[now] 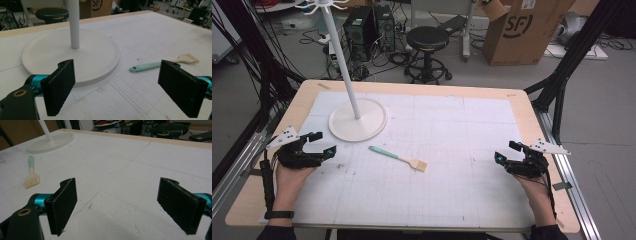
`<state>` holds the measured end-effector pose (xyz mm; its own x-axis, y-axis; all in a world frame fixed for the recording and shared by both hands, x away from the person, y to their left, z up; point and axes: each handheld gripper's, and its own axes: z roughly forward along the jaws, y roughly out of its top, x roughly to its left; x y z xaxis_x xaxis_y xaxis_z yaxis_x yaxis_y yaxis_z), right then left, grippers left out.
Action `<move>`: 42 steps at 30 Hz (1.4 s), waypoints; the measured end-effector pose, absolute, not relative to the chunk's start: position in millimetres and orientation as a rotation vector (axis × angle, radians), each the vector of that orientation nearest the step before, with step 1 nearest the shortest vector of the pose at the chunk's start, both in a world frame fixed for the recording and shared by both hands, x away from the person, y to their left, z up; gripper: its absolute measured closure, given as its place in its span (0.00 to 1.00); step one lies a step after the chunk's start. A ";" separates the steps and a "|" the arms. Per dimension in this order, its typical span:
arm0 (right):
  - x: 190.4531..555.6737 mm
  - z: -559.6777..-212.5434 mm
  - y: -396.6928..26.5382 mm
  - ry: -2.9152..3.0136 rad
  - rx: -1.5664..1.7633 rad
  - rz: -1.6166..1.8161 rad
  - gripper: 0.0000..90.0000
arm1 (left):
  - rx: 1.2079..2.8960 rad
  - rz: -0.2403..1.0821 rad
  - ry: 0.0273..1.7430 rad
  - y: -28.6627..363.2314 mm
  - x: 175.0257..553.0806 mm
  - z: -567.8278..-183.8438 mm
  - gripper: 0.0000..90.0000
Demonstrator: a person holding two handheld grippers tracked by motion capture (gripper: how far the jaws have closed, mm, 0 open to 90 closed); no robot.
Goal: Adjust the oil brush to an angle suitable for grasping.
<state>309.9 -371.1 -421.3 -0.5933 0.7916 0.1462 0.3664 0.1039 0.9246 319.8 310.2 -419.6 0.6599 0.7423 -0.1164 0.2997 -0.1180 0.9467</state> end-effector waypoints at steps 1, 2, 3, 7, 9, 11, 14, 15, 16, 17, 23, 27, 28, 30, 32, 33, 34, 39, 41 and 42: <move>309.9 -421.3 -371.1 2.001 1.131 1.491 0.17 | 1.703 0.469 0.854 310.3 319.8 -419.7 0.17; 309.9 -421.2 -371.1 2.002 1.133 1.493 0.17 | 1.705 0.470 0.854 310.4 319.8 -419.6 0.17; 309.9 -420.9 -370.9 2.007 1.134 1.492 0.17 | 1.704 0.470 0.855 310.4 319.8 -419.7 0.17; 309.9 -420.2 -370.8 2.005 1.137 1.491 0.17 | 1.705 0.464 0.847 310.2 319.5 -419.3 0.17; 310.0 -420.0 -370.9 2.006 1.141 1.492 0.17 | 1.702 0.460 0.847 310.2 319.9 -419.6 0.17; 310.0 -420.0 -371.2 2.007 1.136 1.491 0.17 | 1.703 0.460 0.850 310.0 320.6 -420.2 0.17; 310.3 -419.9 -371.3 2.005 1.133 1.493 0.17 | 1.708 0.457 0.853 309.2 320.5 -420.6 0.17; 310.4 -419.8 -371.0 2.007 1.138 1.493 0.17 | 1.709 0.456 0.851 308.8 320.3 -420.5 0.17; 311.0 -419.9 -370.8 2.008 1.135 1.490 0.17 | 1.716 0.456 0.847 308.3 319.3 -420.0 0.17; 311.0 -419.9 -370.8 2.008 1.135 1.490 0.17 | 1.716 0.456 0.847 308.3 319.3 -420.0 0.17; 311.7 -419.6 -369.3 2.015 1.130 1.488 0.17 | 1.714 0.458 0.844 308.6 318.2 -418.7 0.17; 311.5 -419.4 -370.1 2.011 1.133 1.490 0.17 | 1.716 0.456 0.845 308.3 318.5 -419.0 0.17; 311.5 -419.4 -370.1 2.011 1.133 1.490 0.17 | 1.716 0.455 0.845 308.2 318.5 -419.0 0.17; 311.4 -419.4 -369.9 2.013 1.132 1.488 0.17 | 1.715 0.458 0.843 308.3 318.7 -419.0 0.17; 311.0 -419.3 -369.5 2.019 1.132 1.491 0.17 | 1.711 0.458 0.845 308.8 319.0 -419.1 0.17; 310.4 -418.9 -369.2 2.022 1.130 1.491 0.17 | 1.710 0.458 0.846 309.1 319.1 -419.1 0.17; 310.1 -418.4 -368.7 2.022 1.120 1.492 0.17 | 1.709 0.459 0.847 309.4 319.2 -419.0 0.17; 309.3 -412.5 -365.7 2.031 1.102 1.511 0.17 | 1.697 0.461 0.845 311.0 318.5 -417.8 0.17; 310.0 -411.7 -364.4 2.033 1.097 1.515 0.17 | 1.693 0.463 0.848 311.5 318.6 -417.8 0.17; 311.8 -410.8 -360.7 2.046 1.090 1.517 0.17 | 1.688 0.463 0.850 311.6 318.8 -417.9 0.17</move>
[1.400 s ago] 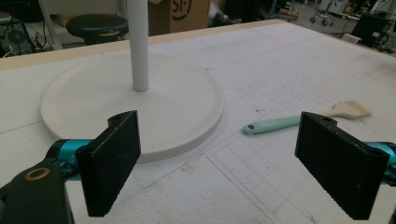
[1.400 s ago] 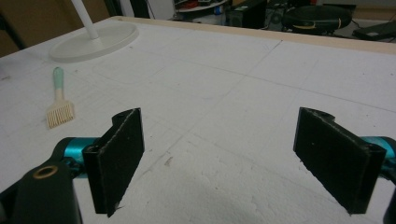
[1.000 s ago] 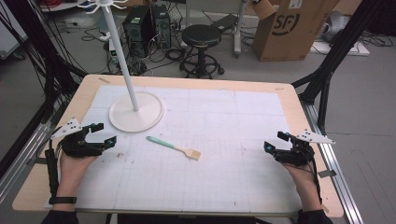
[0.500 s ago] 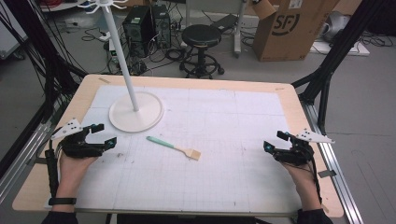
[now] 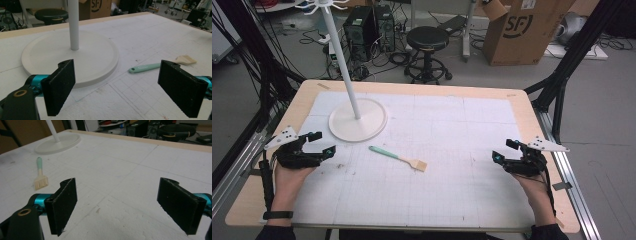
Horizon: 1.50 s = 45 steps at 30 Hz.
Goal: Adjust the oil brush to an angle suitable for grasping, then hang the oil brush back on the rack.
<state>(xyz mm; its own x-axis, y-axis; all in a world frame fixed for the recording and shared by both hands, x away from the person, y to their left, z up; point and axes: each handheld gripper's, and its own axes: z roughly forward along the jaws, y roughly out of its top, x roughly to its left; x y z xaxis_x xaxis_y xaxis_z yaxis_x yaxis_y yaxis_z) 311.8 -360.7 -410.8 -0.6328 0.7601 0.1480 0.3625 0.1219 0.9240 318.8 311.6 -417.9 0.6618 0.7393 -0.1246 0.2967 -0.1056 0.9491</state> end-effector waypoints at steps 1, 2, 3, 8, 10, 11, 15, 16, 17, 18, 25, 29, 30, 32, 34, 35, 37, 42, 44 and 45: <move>311.8 -410.8 -360.7 2.046 1.090 1.517 0.17 | 1.687 0.463 0.850 311.8 319.1 -418.0 0.17; 314.9 -409.9 -354.0 2.063 1.080 1.518 0.17 | 1.689 0.463 0.849 312.0 319.3 -418.1 0.17; 315.9 -409.6 -351.5 2.071 1.073 1.516 0.17 | 1.690 0.464 0.849 312.0 319.5 -418.2 0.17; 321.7 -406.6 -336.9 2.120 1.032 1.505 0.17 | 1.706 0.459 0.844 311.0 319.7 -419.1 0.17; 324.6 -404.5 -331.9 2.136 1.013 1.502 0.17 | 1.713 0.462 0.843 311.1 318.5 -418.5 0.17; 326.9 -403.2 -328.7 2.142 1.004 1.506 0.17 | 1.707 0.459 0.842 311.3 318.0 -418.0 0.17; 333.6 -399.5 -318.5 2.166 0.988 1.510 0.17 | 1.718 0.462 0.840 312.0 316.5 -417.0 0.17; 335.1 -398.8 -315.9 2.172 0.974 1.509 0.17 | 1.719 0.461 0.842 312.0 316.3 -417.1 0.17; 335.5 -398.1 -313.9 2.179 0.971 1.510 0.17 | 1.721 0.461 0.845 312.2 316.2 -417.2 0.17; 337.0 -397.4 -311.4 2.184 0.961 1.507 0.17 | 1.724 0.463 0.844 312.7 316.3 -417.1 0.17; 346.9 -392.6 -289.6 2.243 0.913 1.506 0.17 | 1.710 0.462 0.843 312.3 317.0 -417.3 0.17; 354.1 -390.8 -277.9 2.272 0.885 1.518 0.17 | 1.708 0.459 0.838 311.9 317.1 -417.1 0.17; 356.1 -390.6 -275.3 2.276 0.879 1.523 0.17 | 1.704 0.460 0.835 312.0 317.3 -417.0 0.17; 359.5 -390.2 -269.9 2.285 0.868 1.528 0.17 | 1.704 0.465 0.838 312.8 317.8 -417.1 0.17; 363.9 -389.5 -261.1 2.298 0.858 1.531 0.17 | 1.702 0.463 0.843 313.3 318.0 -417.4 0.17; 363.9 -389.5 -261.1 2.298 0.858 1.531 0.17 | 1.700 0.466 0.845 313.4 317.7 -417.3 0.17; 366.0 -388.5 -254.9 2.313 0.856 1.526 0.17 | 1.699 0.467 0.839 313.9 317.3 -416.5 0.17; 372.0 -386.8 -237.5 2.343 0.825 1.528 0.17 | 1.695 0.469 0.839 313.7 317.9 -415.9 0.17; 375.2 -387.8 -227.6 2.359 0.807 1.523 0.17 | 1.692 0.467 0.841 313.7 318.4 -416.2 0.17; 375.2 -387.8 -227.6 2.359 0.807 1.523 0.17 | 1.690 0.466 0.840 313.7 318.5 -416.3 0.17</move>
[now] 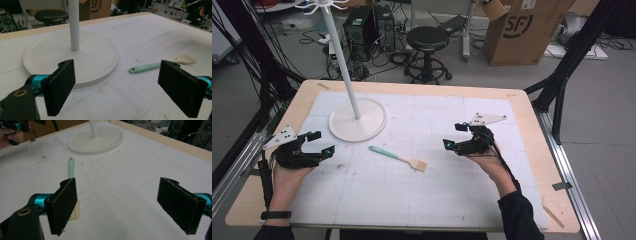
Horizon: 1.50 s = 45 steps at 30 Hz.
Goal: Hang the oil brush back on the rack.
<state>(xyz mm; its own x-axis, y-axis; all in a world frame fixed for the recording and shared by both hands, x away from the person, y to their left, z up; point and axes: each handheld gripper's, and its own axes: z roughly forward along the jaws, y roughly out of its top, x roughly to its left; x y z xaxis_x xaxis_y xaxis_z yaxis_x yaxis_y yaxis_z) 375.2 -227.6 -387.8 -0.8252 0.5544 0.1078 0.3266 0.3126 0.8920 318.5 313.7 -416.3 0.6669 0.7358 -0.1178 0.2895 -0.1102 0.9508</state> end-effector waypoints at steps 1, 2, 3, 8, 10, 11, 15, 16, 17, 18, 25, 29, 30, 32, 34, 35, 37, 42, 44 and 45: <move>376.5 -388.4 -224.5 2.364 0.801 1.522 0.17 | 1.690 0.466 0.839 313.7 318.5 -416.2 0.17; 377.1 -388.8 -220.9 2.372 0.807 1.518 0.17 | 1.691 0.467 0.837 313.8 318.3 -416.0 0.17; 379.6 -390.0 -213.4 2.387 0.790 1.512 0.17 | 1.692 0.467 0.836 313.9 318.3 -415.9 0.17; 383.4 -393.0 -194.7 2.420 0.766 1.496 0.17 | 1.690 0.468 0.833 314.8 317.6 -414.9 0.17; 385.1 -394.9 -185.5 2.440 0.755 1.489 0.18 | 1.694 0.470 0.839 315.2 317.4 -414.9 0.17; 385.3 -395.6 -181.9 2.450 0.757 1.481 0.18 | 1.695 0.469 0.842 315.6 317.5 -415.0 0.17; 388.2 -400.0 -161.7 2.489 0.736 1.453 0.18 | 1.696 0.465 0.839 315.0 316.7 -414.6 0.17; 388.3 -400.8 -157.2 2.501 0.733 1.449 0.18 | 1.696 0.463 0.838 314.8 316.7 -414.6 0.17; 388.9 -402.0 -152.8 2.505 0.725 1.446 0.19 | 1.697 0.462 0.838 314.5 316.5 -414.6 0.17; 389.2 -402.8 -148.7 2.510 0.718 1.444 0.19 | 1.698 0.459 0.837 314.3 316.5 -414.7 0.17; 389.4 -410.7 -128.4 2.553 0.721 1.413 0.24 | 1.702 0.455 0.829 313.9 315.8 -414.1 0.17; 389.1 -414.4 -119.2 2.576 0.709 1.409 0.28 | 1.701 0.455 0.828 314.0 315.5 -414.1 0.17; 389.1 -415.3 -117.5 2.581 0.700 1.409 0.30 | 1.702 0.454 0.828 314.0 315.6 -414.1 0.17; 388.7 -417.8 -112.9 2.596 0.693 1.396 0.31 | 1.704 0.454 0.828 314.1 315.6 -414.0 0.17; 388.2 -419.8 -109.4 2.609 0.691 1.388 0.32 | 1.703 0.454 0.828 314.0 315.6 -414.1 0.17; 388.3 -421.1 -107.6 2.614 0.683 1.389 0.33 | 1.703 0.454 0.827 314.1 315.6 -414.2 0.17; 388.3 -423.6 -103.9 2.626 0.670 1.374 0.36 | 1.703 0.453 0.827 314.3 315.6 -414.1 0.17; 387.0 -428.1 -96.6 2.650 0.661 1.356 0.42 | 1.706 0.452 0.824 314.7 315.5 -414.1 0.17; 386.5 -429.9 -94.0 2.668 0.638 1.340 0.46 | 1.707 0.452 0.824 314.7 315.5 -414.1 0.17; 385.8 -430.5 -93.0 2.674 0.639 1.334 0.47 | 1.708 0.452 0.824 314.6 315.5 -414.2 0.17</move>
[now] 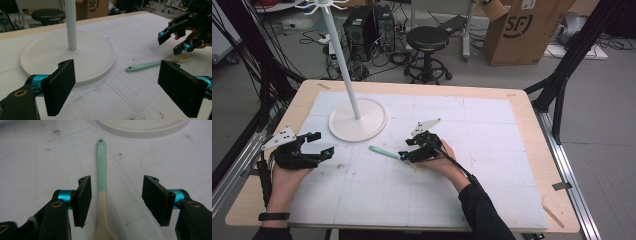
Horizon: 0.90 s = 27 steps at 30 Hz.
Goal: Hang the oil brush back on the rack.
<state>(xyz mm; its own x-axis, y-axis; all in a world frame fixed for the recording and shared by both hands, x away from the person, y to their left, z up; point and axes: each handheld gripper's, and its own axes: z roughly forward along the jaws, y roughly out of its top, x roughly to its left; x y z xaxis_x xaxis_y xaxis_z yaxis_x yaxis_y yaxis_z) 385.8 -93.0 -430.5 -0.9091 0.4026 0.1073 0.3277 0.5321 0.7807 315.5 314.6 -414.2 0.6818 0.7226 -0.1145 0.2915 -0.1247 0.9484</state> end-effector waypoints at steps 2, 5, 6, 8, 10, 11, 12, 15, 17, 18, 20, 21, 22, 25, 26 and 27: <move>385.4 -432.7 -90.6 2.693 0.624 1.320 0.51 | 1.709 0.452 0.823 314.5 315.5 -414.2 0.17; 385.0 -435.7 -87.8 2.702 0.617 1.304 0.55 | 1.709 0.451 0.823 314.5 315.4 -414.2 0.17; 384.5 -436.3 -87.0 2.711 0.625 1.291 0.56 | 1.709 0.450 0.822 314.5 315.5 -414.2 0.17; 384.3 -437.8 -85.4 2.719 0.615 1.290 0.61 | 1.707 0.450 0.824 314.2 315.4 -414.3 0.17; 383.6 -438.9 -83.6 2.729 0.599 1.274 0.63 | 1.708 0.448 0.825 314.0 315.5 -414.4 0.17; 382.9 -439.3 -82.6 2.735 0.593 1.262 0.64 | 1.710 0.447 0.825 314.0 315.5 -414.5 0.17; 382.5 -440.1 -81.7 2.739 0.584 1.258 0.67 | 1.711 0.447 0.825 314.1 315.6 -414.6 0.17; 382.0 -442.4 -79.7 2.746 0.558 1.230 0.70 | 1.714 0.445 0.825 314.1 315.8 -414.9 0.17; 381.2 -443.3 -78.4 2.757 0.556 1.224 0.72 | 1.716 0.442 0.826 314.0 316.1 -415.2 0.17; 380.9 -444.2 -77.1 2.758 0.533 1.209 0.74 | 1.717 0.442 0.827 314.0 316.1 -415.3 0.17; 380.4 -444.4 -76.3 2.753 0.520 1.195 0.75 | 1.720 0.442 0.827 313.8 316.3 -415.5 0.17; 379.4 -443.9 -75.8 2.750 0.519 1.183 0.77 | 1.720 0.442 0.827 313.8 316.3 -415.5 0.17; 379.7 -444.1 -75.5 2.749 0.508 1.181 0.78 | 1.719 0.442 0.827 313.9 316.3 -415.5 0.17; 378.7 -443.8 -75.2 2.744 0.502 1.166 0.80 | 1.717 0.442 0.828 314.2 316.1 -415.4 0.17; 378.3 -443.8 -74.9 2.739 0.492 1.165 0.81 | 1.719 0.443 0.829 314.4 316.1 -415.4 0.17; 376.8 -443.4 -74.3 2.741 0.499 1.154 0.82 | 1.720 0.443 0.829 314.4 316.2 -415.5 0.17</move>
<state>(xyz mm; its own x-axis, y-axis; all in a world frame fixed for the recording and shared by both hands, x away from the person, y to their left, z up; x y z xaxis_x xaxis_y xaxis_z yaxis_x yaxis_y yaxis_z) 376.8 -74.3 -443.4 -0.9374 0.3480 0.0119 0.2517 0.6536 0.7137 316.2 314.4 -415.5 0.6828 0.7211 -0.1178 0.3030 -0.1327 0.9437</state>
